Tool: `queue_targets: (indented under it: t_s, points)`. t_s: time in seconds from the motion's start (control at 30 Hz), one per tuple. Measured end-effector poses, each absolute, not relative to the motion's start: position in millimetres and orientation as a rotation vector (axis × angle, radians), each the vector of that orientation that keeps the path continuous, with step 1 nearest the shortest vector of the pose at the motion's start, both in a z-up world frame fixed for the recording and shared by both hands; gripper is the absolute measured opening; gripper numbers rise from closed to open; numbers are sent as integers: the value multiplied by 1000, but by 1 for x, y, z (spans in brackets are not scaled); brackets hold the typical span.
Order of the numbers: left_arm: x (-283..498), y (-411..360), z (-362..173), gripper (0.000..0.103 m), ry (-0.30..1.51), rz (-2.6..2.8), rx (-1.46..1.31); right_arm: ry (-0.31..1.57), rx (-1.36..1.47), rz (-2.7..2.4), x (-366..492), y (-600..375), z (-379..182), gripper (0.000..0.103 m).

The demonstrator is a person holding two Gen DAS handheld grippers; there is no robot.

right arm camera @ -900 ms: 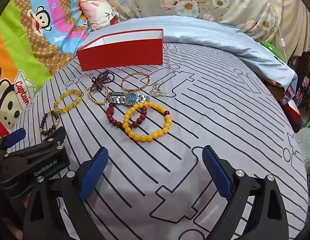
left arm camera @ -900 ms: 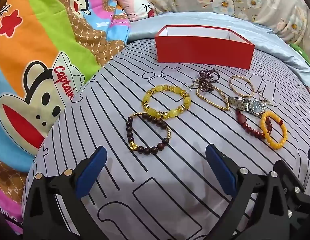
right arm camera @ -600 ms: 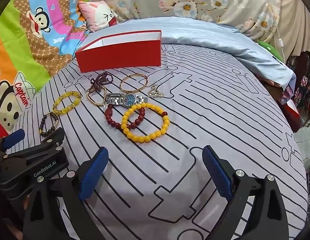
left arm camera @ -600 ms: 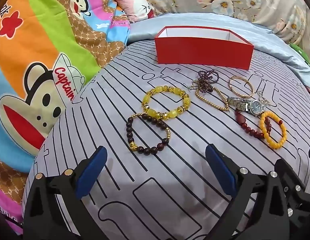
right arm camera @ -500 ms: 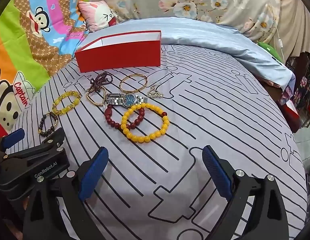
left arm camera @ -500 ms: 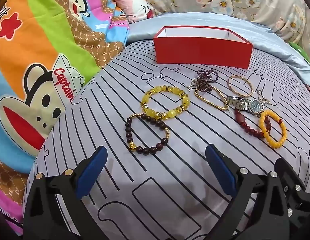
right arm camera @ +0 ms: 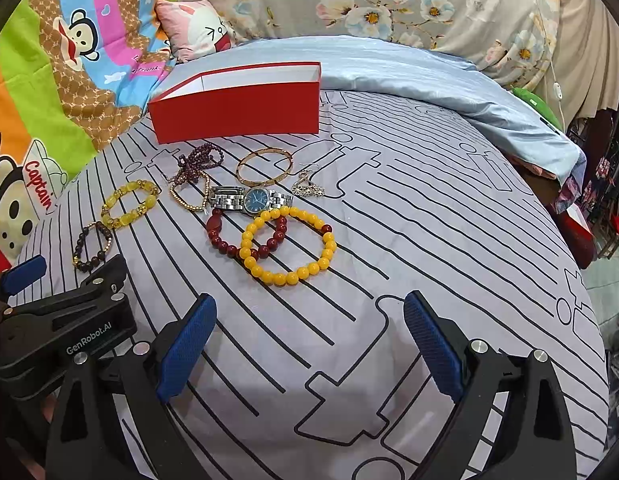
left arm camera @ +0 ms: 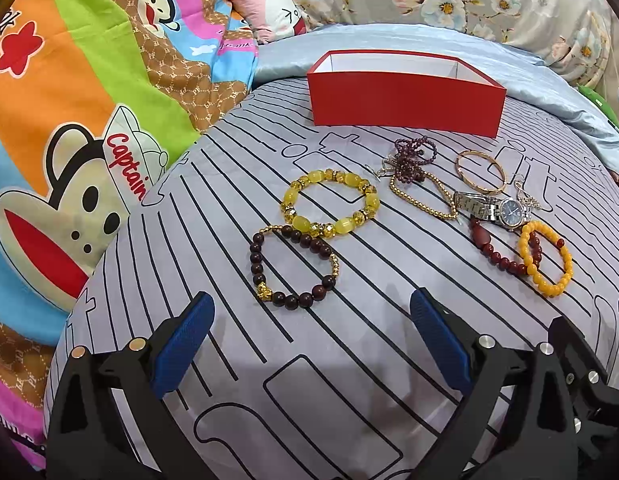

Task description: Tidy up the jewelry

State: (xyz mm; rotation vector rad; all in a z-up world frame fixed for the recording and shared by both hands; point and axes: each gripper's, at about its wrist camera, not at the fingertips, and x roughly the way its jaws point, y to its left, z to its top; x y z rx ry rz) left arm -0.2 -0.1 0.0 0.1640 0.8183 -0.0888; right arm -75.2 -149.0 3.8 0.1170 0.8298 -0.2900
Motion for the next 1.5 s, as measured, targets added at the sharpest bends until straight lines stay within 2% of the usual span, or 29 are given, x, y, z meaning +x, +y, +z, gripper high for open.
queue_targets:
  t_s: [1.5]
  points:
    - [-3, -3, -1, 92, 820, -82, 164, 831, 104, -296, -75, -147, 4, 91]
